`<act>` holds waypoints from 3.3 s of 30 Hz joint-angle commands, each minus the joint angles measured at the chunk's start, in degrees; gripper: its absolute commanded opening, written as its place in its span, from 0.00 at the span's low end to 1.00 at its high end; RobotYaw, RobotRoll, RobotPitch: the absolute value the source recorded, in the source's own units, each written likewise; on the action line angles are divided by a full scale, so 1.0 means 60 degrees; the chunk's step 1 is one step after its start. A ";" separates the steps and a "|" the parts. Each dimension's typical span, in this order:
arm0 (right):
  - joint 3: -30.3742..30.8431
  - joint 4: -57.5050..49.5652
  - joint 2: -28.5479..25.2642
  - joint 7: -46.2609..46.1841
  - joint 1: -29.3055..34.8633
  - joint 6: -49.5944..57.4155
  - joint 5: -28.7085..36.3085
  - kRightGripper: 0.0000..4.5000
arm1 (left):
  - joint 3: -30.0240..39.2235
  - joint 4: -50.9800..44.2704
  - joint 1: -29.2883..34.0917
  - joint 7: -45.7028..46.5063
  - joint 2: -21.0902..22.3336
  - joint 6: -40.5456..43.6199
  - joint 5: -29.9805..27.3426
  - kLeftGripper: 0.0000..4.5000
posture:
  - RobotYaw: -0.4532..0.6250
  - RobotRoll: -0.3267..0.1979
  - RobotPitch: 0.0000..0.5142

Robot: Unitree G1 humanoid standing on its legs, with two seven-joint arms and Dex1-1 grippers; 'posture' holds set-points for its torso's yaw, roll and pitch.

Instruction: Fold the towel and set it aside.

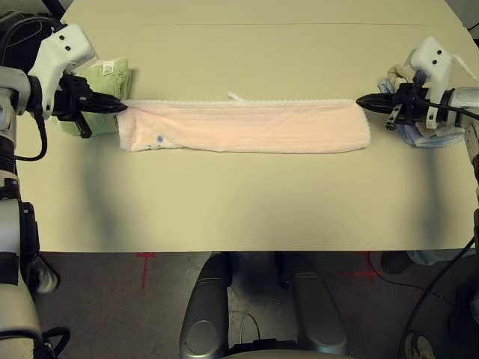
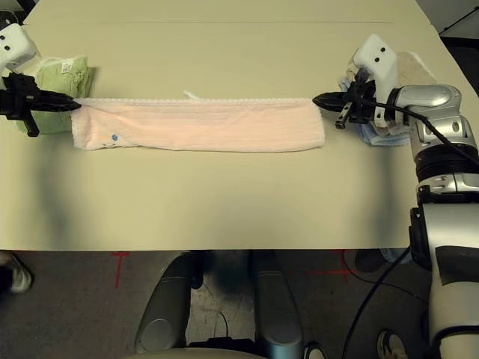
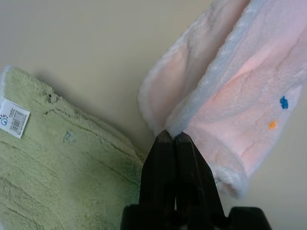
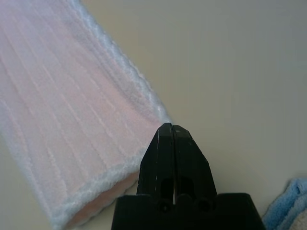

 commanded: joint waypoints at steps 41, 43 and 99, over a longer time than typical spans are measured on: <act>-0.3321 -0.6838 0.1816 -0.3440 0.4377 0.4507 0.3687 0.99 | 0.2987 -0.6407 0.4051 0.1525 -0.1844 0.2719 -0.4082 1.00 | 0.46 0.62 0.48; -0.3234 -0.6738 0.1797 -0.3395 0.4459 0.4336 0.3658 0.99 | 0.2858 -0.6810 0.4513 0.1268 -0.1993 0.2370 -0.4207 1.00 | 0.46 0.62 0.48; -0.5553 -1.0372 0.4530 -1.1065 0.7741 0.9621 1.0751 0.99 | 0.1551 -0.7199 0.5470 0.1314 -0.3189 0.0821 -0.3666 1.00 | 0.45 0.62 0.50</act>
